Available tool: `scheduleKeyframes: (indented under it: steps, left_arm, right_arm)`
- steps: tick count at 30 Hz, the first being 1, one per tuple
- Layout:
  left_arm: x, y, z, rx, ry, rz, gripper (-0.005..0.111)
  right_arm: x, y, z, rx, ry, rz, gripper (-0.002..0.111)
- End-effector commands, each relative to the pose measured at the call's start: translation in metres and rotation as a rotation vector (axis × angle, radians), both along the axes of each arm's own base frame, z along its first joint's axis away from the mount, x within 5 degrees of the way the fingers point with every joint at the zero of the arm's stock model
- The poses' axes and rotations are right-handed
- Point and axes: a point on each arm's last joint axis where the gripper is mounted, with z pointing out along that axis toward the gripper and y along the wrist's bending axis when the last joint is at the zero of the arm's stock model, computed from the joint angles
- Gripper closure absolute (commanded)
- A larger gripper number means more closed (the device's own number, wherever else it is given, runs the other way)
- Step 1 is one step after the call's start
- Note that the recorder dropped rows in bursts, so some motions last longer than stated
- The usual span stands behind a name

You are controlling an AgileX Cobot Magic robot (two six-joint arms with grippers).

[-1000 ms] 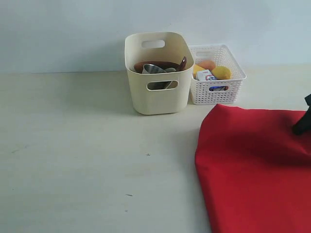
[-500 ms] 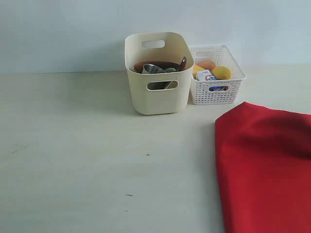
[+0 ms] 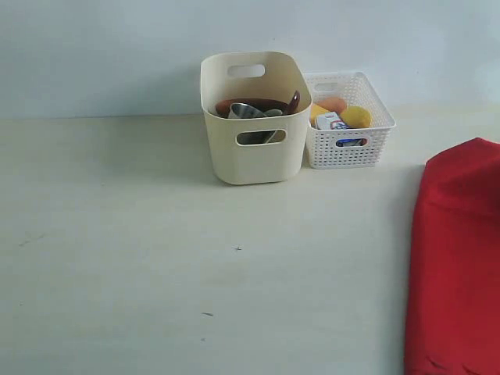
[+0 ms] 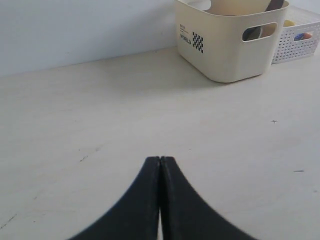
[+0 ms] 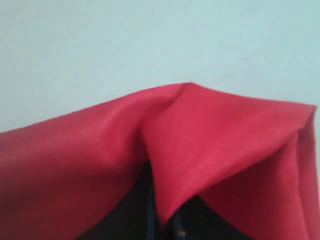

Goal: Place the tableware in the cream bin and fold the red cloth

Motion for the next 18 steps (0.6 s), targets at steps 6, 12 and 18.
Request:
scheduleKeyframes:
  steps: [6, 12, 18]
  left_arm:
    - [0.002, 0.006, 0.000, 0.000, -0.014, 0.125, 0.107]
    - [0.002, 0.010, 0.000, -0.003, -0.014, 0.208, 0.107]
    - [0.003, 0.014, 0.000, -0.004, -0.012, 0.287, 0.107]
  right_arm:
    - [0.043, -0.023, 0.005, 0.086, -0.088, 0.006, 0.108]
    - [0.072, -0.030, -0.002, 0.165, -0.169, 0.017, 0.108]
    - [0.108, -0.021, -0.011, 0.181, -0.245, 0.050, 0.108]
